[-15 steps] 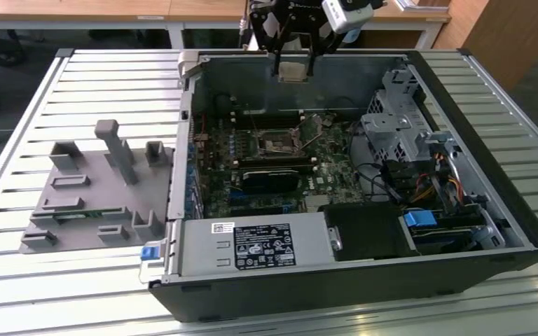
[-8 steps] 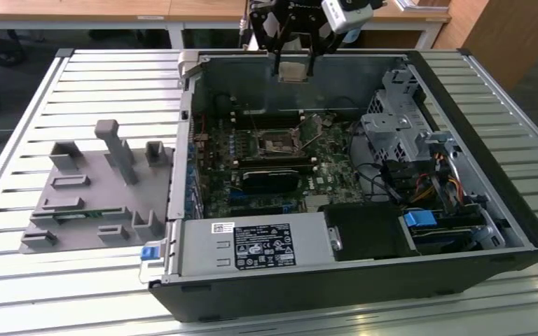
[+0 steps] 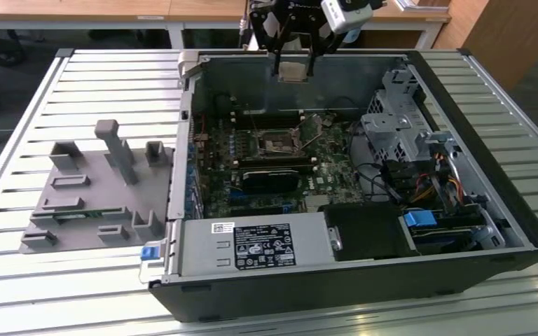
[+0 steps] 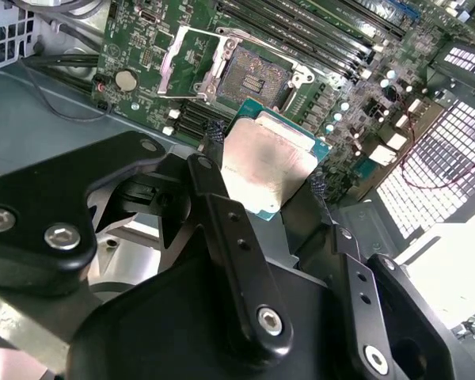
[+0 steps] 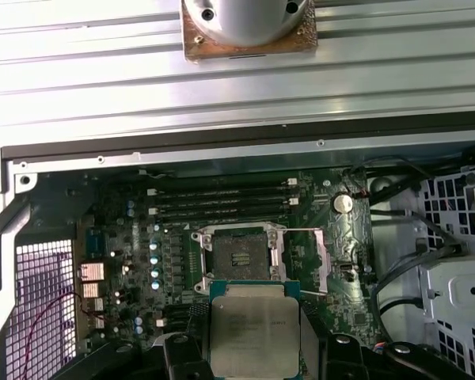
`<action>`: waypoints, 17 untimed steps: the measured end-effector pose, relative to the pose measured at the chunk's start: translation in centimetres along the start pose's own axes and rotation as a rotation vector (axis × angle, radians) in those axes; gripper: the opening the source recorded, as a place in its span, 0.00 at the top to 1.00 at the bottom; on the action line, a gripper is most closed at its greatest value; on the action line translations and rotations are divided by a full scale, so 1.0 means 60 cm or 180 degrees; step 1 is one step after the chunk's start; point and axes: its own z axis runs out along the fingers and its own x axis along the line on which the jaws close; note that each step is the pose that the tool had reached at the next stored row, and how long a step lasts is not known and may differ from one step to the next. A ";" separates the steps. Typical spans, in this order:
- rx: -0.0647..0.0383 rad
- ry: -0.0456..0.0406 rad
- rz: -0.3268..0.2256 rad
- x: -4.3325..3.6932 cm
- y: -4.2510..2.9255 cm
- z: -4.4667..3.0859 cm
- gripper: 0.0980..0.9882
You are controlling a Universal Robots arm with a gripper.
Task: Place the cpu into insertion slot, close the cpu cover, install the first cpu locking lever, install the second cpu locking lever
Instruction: 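Place the cpu into insertion slot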
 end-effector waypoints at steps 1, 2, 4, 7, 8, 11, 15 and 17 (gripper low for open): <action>0.0000 0.0000 0.0003 0.000 0.000 0.000 0.50; 0.0000 -0.0001 0.0006 0.000 0.000 0.000 0.50; 0.0000 -0.0001 0.0012 0.000 0.000 0.000 0.50; 0.0000 -0.0002 0.0020 0.000 0.000 0.000 0.50; 0.0000 -0.0002 0.0022 0.000 0.000 0.000 0.50; -0.0001 -0.0003 0.0030 0.000 0.000 0.000 0.50; -0.0001 -0.0004 0.0041 0.000 0.000 0.000 0.50; -0.0001 -0.0004 0.0048 0.000 0.000 0.000 0.50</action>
